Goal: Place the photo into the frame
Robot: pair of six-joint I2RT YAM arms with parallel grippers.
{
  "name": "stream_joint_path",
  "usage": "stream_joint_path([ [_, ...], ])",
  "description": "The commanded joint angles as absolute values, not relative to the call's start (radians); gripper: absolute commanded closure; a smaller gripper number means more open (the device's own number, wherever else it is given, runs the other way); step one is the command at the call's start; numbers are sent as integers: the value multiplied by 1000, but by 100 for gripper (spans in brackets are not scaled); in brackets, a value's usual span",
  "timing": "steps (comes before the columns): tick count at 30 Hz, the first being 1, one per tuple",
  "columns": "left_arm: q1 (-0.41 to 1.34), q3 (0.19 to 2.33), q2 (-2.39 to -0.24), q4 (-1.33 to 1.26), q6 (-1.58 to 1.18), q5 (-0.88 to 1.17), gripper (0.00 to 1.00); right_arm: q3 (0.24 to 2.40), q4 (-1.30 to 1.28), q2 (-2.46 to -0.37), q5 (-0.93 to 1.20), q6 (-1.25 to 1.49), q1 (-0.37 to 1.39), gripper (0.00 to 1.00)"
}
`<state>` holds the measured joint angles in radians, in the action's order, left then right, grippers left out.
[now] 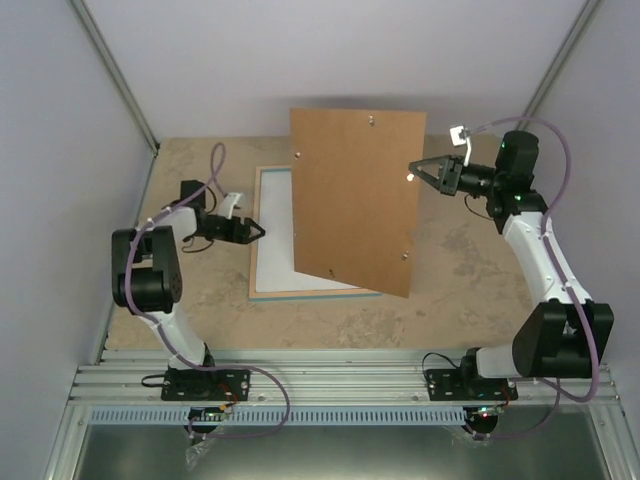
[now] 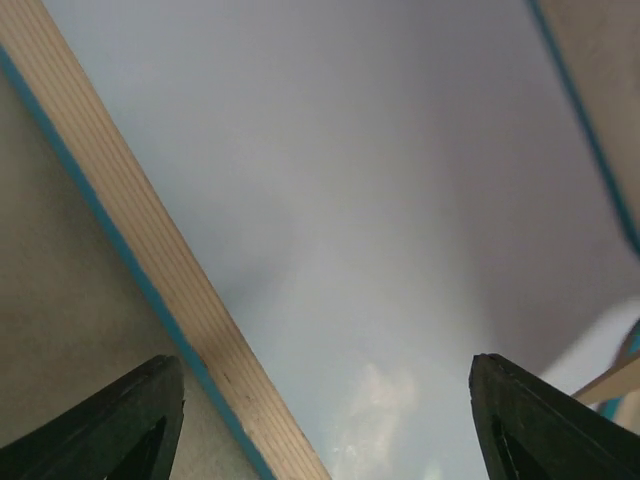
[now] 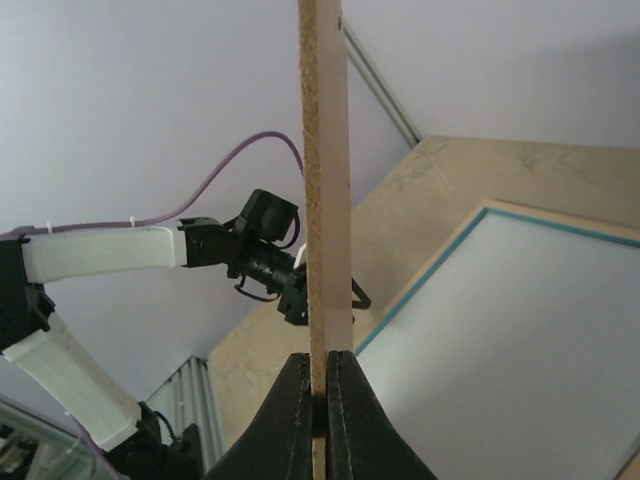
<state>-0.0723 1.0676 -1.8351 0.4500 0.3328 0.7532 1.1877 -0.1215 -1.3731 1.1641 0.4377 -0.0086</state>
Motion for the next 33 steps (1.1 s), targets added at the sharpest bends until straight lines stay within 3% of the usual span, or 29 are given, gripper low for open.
stream_joint_path([
  [1,-140,1111,-1741,447,291,983,20,1202,97,-1406,1260,615,0,100],
  [7,-134,1141,-1666,340,98,1156,20,1209,238,-1500,1294,736,41,99],
  [15,-35,1136,-1617,232,-74,1153,21,1212,408,-1594,1329,880,76,99],
  [19,-32,1116,-1620,149,-168,1179,29,1217,448,-1644,1336,898,80,99],
  [25,-32,1086,-1614,16,-287,1151,49,1249,505,-1760,1339,928,87,99],
  [33,-34,1126,-1722,28,-282,1062,57,1276,613,-1903,1323,974,106,99],
])
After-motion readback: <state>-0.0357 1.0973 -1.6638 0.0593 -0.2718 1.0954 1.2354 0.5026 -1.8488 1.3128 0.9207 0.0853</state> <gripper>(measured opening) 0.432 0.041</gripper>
